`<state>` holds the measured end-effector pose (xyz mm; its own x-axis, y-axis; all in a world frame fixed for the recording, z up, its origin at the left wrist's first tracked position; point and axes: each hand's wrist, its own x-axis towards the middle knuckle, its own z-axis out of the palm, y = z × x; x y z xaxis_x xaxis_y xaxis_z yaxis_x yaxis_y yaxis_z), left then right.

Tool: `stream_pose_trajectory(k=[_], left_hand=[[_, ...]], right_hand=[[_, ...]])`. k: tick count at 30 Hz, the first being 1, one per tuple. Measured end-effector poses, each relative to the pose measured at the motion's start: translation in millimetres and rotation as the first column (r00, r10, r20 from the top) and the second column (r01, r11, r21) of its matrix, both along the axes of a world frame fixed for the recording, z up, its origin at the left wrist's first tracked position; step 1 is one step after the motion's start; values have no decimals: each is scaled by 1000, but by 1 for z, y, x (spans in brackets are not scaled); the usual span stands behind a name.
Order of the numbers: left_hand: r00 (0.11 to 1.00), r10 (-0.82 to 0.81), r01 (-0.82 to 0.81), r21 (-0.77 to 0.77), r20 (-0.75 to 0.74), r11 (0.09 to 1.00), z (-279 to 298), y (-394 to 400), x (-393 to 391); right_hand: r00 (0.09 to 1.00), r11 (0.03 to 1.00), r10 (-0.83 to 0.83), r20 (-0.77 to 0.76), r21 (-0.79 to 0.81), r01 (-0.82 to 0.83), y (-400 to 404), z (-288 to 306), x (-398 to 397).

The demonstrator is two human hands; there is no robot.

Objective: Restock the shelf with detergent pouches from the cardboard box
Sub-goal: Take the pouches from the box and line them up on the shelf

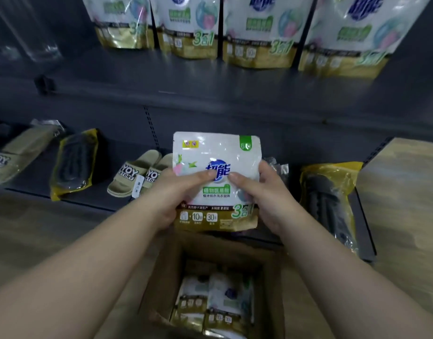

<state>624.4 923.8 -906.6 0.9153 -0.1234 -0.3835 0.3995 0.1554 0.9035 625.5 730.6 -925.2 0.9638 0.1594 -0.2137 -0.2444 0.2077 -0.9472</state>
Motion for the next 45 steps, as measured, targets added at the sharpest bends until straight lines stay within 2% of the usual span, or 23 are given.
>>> stream_pose_trajectory(k=[8,10,13,17,21,26,31,35,40,45], left_hand=[[931,-33,66,-81,363,994,115,-66,63],[901,-64,108,-79,428,991,133,-91,77],[864,-56,80,-25,501,996,152,-133,96],[826,-124,103,70,550,992,167,-193,111],[767,-190,136,134,613,982,162,-242,121],[709,-294,38,382,641,923,134,-284,129],[729,-252,-46,413,636,909,117,-304,137],[719,-220,-120,430,660,895,109,-308,138],[721,-241,-103,444,650,890,110,-309,139],[735,-246,-72,434,631,898,108,-312,144]], right_hand=[[926,988,-60,373,-110,109,-74,114,42],[905,973,-98,413,-152,174,-103,129,48],[874,943,-117,471,-223,246,-147,143,52],[843,918,-168,511,-231,323,-202,156,54],[821,868,-245,516,-261,423,-263,159,63],[799,806,-346,491,-280,521,-322,152,81],[811,825,-374,451,-237,513,-335,127,100],[817,785,-362,449,-326,526,-337,123,109],[785,694,-400,474,-403,597,-339,120,121],[771,673,-414,485,-407,618,-338,119,129]])
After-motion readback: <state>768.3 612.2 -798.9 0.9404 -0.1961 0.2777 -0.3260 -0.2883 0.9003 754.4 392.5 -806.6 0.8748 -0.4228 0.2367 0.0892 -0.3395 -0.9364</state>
